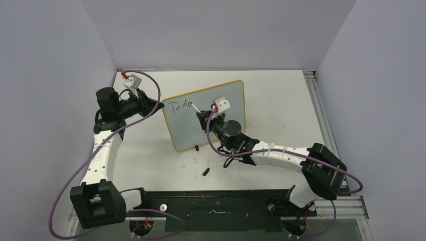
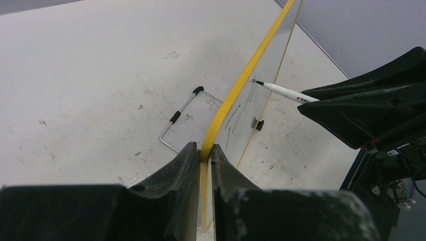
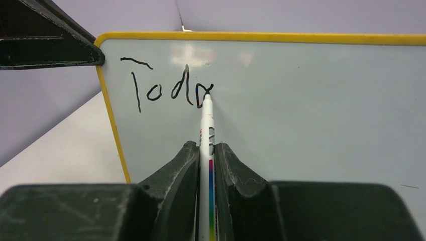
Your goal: Write a sentence on the whiteboard
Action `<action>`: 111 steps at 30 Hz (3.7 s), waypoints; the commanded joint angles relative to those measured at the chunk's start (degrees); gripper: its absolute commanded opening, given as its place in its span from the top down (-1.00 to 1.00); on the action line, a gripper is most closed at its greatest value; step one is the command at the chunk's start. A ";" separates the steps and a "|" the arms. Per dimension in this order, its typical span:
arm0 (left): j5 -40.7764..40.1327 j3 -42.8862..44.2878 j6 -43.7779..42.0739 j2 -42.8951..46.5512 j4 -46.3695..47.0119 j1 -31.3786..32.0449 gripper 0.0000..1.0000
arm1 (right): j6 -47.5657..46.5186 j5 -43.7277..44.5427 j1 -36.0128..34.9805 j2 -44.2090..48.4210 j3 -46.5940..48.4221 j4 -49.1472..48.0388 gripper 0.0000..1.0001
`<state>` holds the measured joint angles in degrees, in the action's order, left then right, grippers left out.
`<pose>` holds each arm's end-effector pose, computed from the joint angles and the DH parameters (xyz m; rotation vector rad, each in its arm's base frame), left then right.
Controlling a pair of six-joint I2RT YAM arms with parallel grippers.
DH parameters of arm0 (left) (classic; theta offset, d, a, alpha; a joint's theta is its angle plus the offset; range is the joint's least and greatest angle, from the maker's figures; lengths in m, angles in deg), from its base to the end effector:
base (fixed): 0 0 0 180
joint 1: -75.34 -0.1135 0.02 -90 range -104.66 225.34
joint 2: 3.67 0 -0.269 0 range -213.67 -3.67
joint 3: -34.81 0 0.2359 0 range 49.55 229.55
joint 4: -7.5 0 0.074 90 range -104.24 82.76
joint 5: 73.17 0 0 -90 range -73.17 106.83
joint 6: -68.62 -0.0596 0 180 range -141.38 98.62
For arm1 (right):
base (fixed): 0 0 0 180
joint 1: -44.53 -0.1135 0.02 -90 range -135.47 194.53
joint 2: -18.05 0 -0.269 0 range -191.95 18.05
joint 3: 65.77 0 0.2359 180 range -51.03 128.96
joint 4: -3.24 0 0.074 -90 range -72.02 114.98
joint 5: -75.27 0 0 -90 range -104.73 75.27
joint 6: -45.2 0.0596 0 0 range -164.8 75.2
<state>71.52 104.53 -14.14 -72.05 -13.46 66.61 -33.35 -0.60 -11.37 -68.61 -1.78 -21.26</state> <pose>0.2633 -0.0088 0.3327 0.3873 1.8143 -0.8852 0.2104 0.2848 0.2953 -0.4090 1.5336 0.7389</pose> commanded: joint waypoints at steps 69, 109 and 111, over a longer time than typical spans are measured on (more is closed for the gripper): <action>0.79 0.38 -0.04 0.60 1.03 -0.85 1.00 | 0.65 1.33 1.54 1.34 -2.01 -1.69 0.89; 0.79 0.30 0.00 0.44 1.12 -0.77 1.00 | -1.25 3.60 1.85 2.63 -2.06 -5.68 0.89; 0.80 0.26 -0.02 0.47 1.16 -0.79 1.00 | -1.25 3.32 2.01 2.27 -1.97 -5.65 0.89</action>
<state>71.57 104.45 -14.14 -72.05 -13.46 66.35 -33.92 2.51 -9.92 -65.22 -5.12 -22.77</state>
